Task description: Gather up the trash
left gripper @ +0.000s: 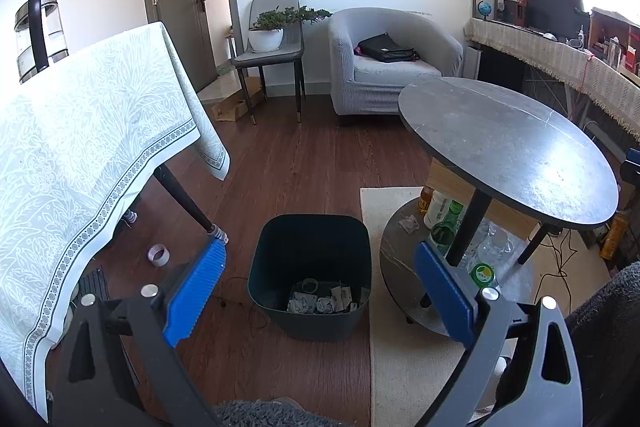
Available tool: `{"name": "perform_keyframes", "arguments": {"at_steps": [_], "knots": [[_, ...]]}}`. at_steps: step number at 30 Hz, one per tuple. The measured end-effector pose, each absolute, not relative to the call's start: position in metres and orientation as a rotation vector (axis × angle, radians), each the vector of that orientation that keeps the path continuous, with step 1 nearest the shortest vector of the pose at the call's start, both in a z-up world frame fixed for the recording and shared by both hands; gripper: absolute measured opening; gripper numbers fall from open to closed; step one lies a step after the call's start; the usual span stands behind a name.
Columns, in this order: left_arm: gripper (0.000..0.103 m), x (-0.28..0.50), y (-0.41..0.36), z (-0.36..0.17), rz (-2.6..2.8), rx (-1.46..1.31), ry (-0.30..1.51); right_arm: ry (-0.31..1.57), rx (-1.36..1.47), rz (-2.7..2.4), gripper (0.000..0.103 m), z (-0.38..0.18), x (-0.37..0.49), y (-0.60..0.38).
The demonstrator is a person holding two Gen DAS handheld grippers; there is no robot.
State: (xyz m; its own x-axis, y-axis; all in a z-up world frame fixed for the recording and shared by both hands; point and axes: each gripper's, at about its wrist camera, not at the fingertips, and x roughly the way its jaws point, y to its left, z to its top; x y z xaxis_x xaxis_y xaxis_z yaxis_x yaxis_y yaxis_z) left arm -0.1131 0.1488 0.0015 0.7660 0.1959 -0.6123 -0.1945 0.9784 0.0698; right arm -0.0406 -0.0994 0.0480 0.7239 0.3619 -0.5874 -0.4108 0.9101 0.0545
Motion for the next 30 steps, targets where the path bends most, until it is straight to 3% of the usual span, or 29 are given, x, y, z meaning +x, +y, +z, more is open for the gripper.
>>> {"name": "perform_keyframes", "arguments": {"at_steps": [30], "knots": [[0.097, -0.118, 0.162, 0.002, 0.204, -0.068, 0.664, 0.63, -0.09, 0.425, 0.1, 0.048, -0.042, -0.096]]}}
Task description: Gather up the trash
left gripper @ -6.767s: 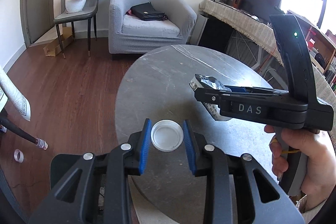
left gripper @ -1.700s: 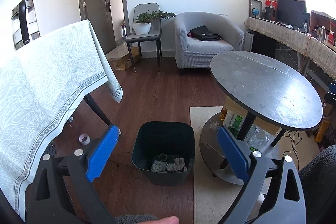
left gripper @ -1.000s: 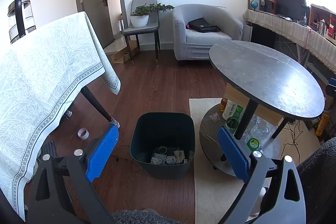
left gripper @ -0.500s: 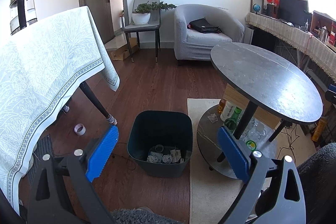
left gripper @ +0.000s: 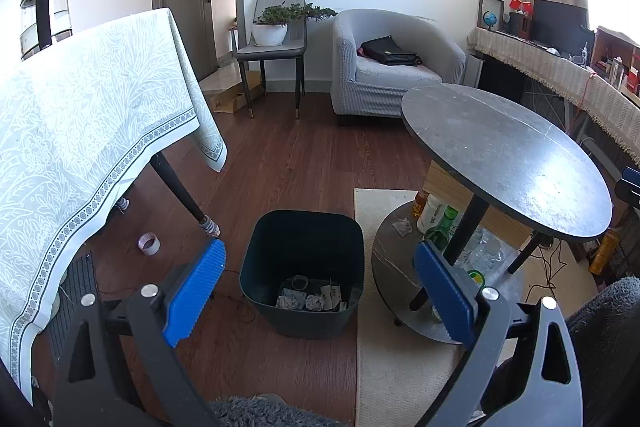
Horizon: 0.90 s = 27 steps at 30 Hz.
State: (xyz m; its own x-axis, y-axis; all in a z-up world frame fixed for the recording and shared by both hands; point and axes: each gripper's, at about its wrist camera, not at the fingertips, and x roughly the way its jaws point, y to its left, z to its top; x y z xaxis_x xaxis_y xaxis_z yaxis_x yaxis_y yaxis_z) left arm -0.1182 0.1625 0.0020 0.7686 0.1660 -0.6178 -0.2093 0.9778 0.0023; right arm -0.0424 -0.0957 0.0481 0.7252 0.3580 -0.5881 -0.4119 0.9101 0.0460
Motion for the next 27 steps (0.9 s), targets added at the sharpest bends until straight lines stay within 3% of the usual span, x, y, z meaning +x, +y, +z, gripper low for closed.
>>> {"name": "perform_keyframes", "arguments": {"at_steps": [27], "knots": [[0.097, -0.1177, 0.1602, 0.003, 0.203, -0.056, 0.665, 0.63, -0.089, 0.425, 0.1, 0.0483, -0.0428, -0.0954]]}}
